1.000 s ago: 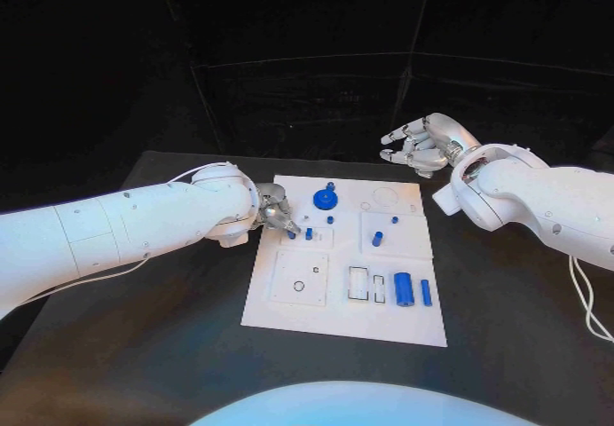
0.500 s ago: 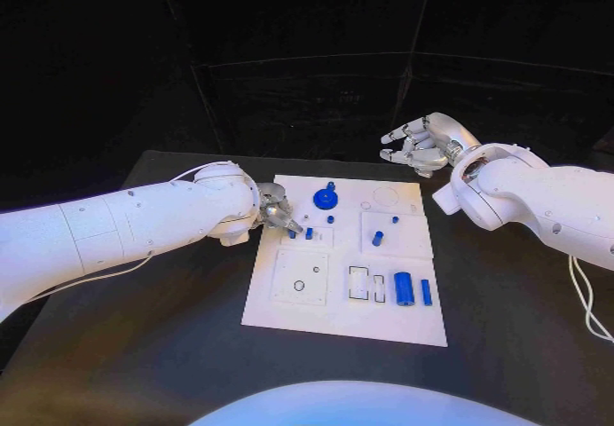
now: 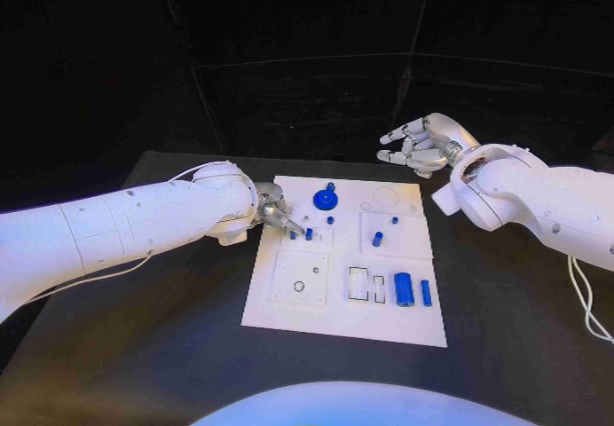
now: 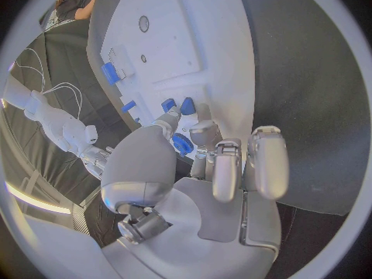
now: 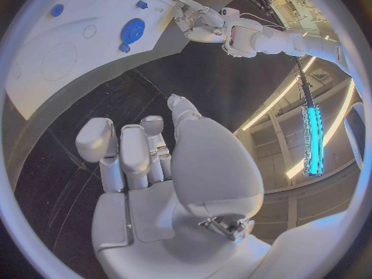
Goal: Assemble the parts on the task board
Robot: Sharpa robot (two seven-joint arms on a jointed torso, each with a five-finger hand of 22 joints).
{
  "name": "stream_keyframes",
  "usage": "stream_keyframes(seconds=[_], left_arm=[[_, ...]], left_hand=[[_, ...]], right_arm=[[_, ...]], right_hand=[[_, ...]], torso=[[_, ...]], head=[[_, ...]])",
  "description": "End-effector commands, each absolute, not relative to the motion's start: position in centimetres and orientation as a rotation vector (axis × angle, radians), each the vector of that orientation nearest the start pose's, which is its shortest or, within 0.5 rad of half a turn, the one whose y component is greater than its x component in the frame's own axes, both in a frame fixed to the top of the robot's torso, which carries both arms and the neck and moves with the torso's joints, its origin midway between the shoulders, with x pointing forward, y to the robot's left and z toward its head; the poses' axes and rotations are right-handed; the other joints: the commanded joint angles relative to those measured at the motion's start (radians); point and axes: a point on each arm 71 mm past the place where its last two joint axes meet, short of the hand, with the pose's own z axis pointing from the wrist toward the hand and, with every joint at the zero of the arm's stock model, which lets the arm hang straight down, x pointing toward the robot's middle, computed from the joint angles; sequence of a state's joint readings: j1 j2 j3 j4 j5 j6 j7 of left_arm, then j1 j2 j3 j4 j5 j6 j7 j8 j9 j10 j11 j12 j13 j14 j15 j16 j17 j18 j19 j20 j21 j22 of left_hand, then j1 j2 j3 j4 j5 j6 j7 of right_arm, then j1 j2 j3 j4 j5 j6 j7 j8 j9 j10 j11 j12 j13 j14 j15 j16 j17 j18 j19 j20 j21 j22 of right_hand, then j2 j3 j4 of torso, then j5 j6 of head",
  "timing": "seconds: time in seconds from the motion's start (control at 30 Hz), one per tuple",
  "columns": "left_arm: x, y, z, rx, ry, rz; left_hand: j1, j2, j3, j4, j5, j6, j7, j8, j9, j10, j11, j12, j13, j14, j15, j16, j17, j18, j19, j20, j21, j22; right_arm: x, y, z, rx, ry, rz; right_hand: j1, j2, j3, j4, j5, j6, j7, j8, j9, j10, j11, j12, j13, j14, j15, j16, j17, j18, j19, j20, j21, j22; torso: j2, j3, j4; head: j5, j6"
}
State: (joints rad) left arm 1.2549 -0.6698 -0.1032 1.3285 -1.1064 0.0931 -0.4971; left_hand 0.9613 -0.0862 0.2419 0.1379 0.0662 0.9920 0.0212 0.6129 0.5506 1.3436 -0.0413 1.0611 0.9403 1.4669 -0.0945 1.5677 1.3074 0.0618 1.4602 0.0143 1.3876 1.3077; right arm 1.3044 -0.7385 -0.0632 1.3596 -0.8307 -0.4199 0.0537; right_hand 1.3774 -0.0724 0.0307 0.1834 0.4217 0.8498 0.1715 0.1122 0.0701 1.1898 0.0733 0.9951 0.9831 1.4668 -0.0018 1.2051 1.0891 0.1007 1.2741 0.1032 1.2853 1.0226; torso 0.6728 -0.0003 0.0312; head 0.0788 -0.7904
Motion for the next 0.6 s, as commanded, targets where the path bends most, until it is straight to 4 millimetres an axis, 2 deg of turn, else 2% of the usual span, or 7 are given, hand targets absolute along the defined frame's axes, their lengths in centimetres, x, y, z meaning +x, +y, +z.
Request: stream_keyframes(seconds=[0.03, 0.17, 0.27, 0.3, 0.4, 0.53, 0.6], left_arm=[[51.4, 18.7, -22.7, -0.17, 2.254, -0.376], [51.6, 18.9, -22.4, -0.24, 2.203, -0.447], [51.8, 19.2, -22.0, -0.307, 2.146, -0.508], [51.9, 19.2, -21.8, -0.328, 2.126, -0.531], [52.1, 19.4, -21.3, -0.365, 2.069, -0.602], [52.2, 19.3, -20.8, -0.385, 2.019, -0.681], [52.3, 19.0, -20.5, -0.379, 1.986, -0.735]], left_hand=[[0.013, 0.006, -0.02, 0.007, -0.004, 0.004, 0.003, -0.006, -0.004, -0.001, -0.002, -0.005, -0.007, 0.104, -0.004, 0.003, 0.263, -0.003, 0.003, -0.001, -0.001, 0.024], [0.032, 0.018, -0.066, 0.024, -0.004, -0.024, 0.014, -0.017, -0.016, -0.034, 0.006, -0.049, -0.056, 0.104, 0.001, 0.003, 0.263, 0.004, -0.012, 0.002, -0.026, -0.005], [0.044, 0.025, -0.099, 0.042, -0.005, -0.051, 0.025, -0.029, -0.028, -0.073, 0.016, -0.098, -0.113, 0.103, 0.008, 0.001, 0.259, 0.013, -0.031, 0.008, -0.06, -0.044], [0.052, 0.029, -0.11, 0.048, -0.004, -0.062, 0.029, -0.032, -0.033, -0.099, 0.02, -0.132, -0.151, 0.097, 0.012, -0.011, 0.239, 0.02, -0.047, 0.011, -0.087, -0.075], [0.083, 0.054, -0.14, 0.073, -0.002, -0.091, 0.043, -0.036, -0.049, -0.17, 0.034, -0.214, -0.249, 0.08, 0.024, -0.047, 0.181, 0.04, -0.094, 0.021, -0.169, -0.163], [0.129, 0.057, -0.18, 0.095, -0.001, -0.145, 0.068, -0.052, -0.077, -0.229, 0.055, -0.238, -0.275, 0.043, 0.042, -0.121, 0.075, 0.068, -0.166, 0.037, -0.302, -0.302], [0.159, 0.058, -0.193, 0.099, -0.001, -0.183, 0.087, -0.072, -0.098, -0.276, 0.075, -0.255, -0.289, 0.002, 0.058, -0.188, -0.016, 0.089, -0.231, 0.05, -0.413, -0.414]], right_arm=[[53.4, -20.1, -14.4, 0.37, 1.56, 0.955], [53.4, -20.2, -14.4, 0.37, 1.561, 0.953], [53.4, -20.1, -14.4, 0.37, 1.562, 0.953], [53.4, -20.1, -14.4, 0.369, 1.562, 0.953], [53.4, -20.1, -14.4, 0.365, 1.562, 0.953], [53.5, -20.0, -14.5, 0.364, 1.563, 0.952], [53.5, -20.0, -14.5, 0.362, 1.565, 0.953]], right_hand=[[-0.007, 0.005, -0.004, 0.001, -0.005, -0.001, -0.005, 0.006, 0.0, 0.002, 0.001, 0.004, -0.001, 0.011, -0.005, -0.006, -0.002, 0.01, -0.002, -0.002, -0.007, -0.001], [-0.011, 0.012, -0.007, 0.006, -0.002, -0.002, -0.004, 0.007, 0.0, 0.002, 0.001, 0.005, -0.001, 0.012, -0.005, -0.006, -0.001, 0.01, -0.002, -0.002, -0.007, -0.001], [-0.011, 0.013, -0.008, 0.007, -0.001, -0.002, -0.004, 0.007, 0.0, 0.002, 0.001, 0.005, -0.002, 0.012, -0.005, -0.005, 0.0, 0.01, -0.002, -0.002, -0.007, 0.0], [-0.011, 0.013, -0.008, 0.007, -0.001, -0.002, -0.004, 0.007, 0.0, 0.002, 0.001, 0.005, -0.002, 0.012, -0.005, -0.005, 0.0, 0.01, -0.002, -0.002, -0.007, -0.001], [-0.011, 0.013, -0.008, 0.007, -0.001, -0.002, -0.004, 0.007, 0.0, 0.002, 0.001, 0.004, -0.002, 0.012, -0.005, -0.006, 0.0, 0.01, -0.002, -0.002, -0.007, 0.0], [-0.011, 0.013, -0.008, 0.007, -0.001, -0.002, -0.004, 0.007, 0.0, 0.002, 0.001, 0.004, -0.002, 0.012, -0.005, -0.006, 0.0, 0.01, -0.002, -0.002, -0.007, 0.0], [-0.01, 0.012, -0.008, 0.006, 0.0, -0.002, -0.004, 0.007, 0.0, 0.001, 0.001, 0.004, -0.002, 0.011, -0.005, -0.007, -0.002, 0.01, -0.002, -0.002, -0.007, -0.001]], torso=[[0.0, -0.0007, -0.0006], [0.001, -0.002, 0.0003], [0.0, -0.0008, -0.0002], [0.0, -0.0001, -0.0002], [0.001, -0.0008, -0.0002], [0.001, -0.0014, -0.002], [0.002, -0.0002, -0.0021]], head=[[0.0, 0.001], [-0.003, 0.004], [-0.003, 0.004], [-0.004, 0.004], [-0.008, 0.016], [-0.01, 0.018], [-0.011, 0.018]])
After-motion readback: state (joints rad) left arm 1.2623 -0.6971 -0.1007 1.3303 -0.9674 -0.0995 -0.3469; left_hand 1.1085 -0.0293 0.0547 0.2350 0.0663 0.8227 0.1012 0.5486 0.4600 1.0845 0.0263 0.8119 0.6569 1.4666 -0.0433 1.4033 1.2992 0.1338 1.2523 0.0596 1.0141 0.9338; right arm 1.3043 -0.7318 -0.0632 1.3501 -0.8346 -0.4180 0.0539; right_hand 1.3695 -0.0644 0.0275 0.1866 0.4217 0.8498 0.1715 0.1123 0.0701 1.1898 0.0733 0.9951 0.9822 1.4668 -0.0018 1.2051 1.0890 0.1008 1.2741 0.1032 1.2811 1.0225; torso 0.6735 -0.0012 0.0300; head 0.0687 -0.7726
